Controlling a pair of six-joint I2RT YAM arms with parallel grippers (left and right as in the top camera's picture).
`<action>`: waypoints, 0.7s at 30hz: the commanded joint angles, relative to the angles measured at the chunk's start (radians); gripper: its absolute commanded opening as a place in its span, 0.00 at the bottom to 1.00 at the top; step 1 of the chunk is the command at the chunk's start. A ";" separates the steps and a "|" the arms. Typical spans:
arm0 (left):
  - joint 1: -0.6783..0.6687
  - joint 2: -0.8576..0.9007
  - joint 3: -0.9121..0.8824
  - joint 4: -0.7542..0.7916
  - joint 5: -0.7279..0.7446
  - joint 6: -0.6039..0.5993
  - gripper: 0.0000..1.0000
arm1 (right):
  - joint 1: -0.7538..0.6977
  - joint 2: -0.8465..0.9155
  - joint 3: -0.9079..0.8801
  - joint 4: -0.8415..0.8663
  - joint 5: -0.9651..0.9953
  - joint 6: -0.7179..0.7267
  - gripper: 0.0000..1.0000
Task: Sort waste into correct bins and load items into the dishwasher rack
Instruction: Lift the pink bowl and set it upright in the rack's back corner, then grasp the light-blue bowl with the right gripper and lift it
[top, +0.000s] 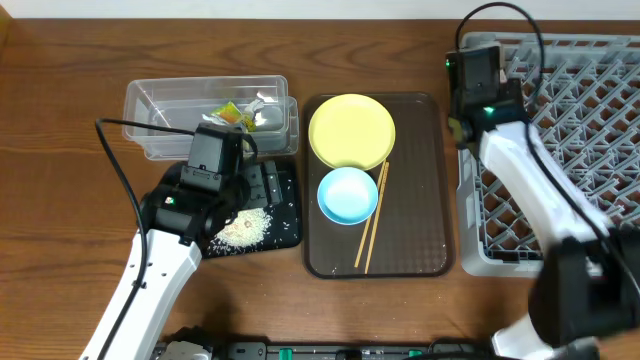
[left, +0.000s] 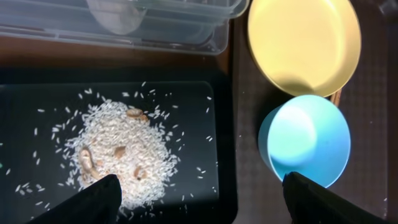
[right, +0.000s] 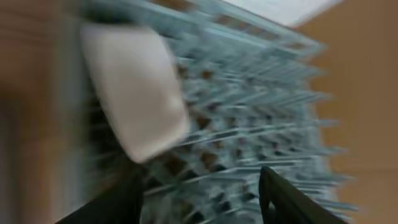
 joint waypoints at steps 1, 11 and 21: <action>0.003 0.003 0.008 -0.031 -0.094 0.002 0.85 | 0.037 -0.129 0.002 -0.086 -0.397 0.109 0.57; 0.002 0.003 0.008 -0.158 -0.403 -0.307 0.86 | 0.167 -0.105 -0.023 -0.370 -0.896 0.187 0.55; 0.002 0.003 0.008 -0.159 -0.396 -0.306 0.85 | 0.288 0.089 -0.090 -0.311 -0.838 0.310 0.41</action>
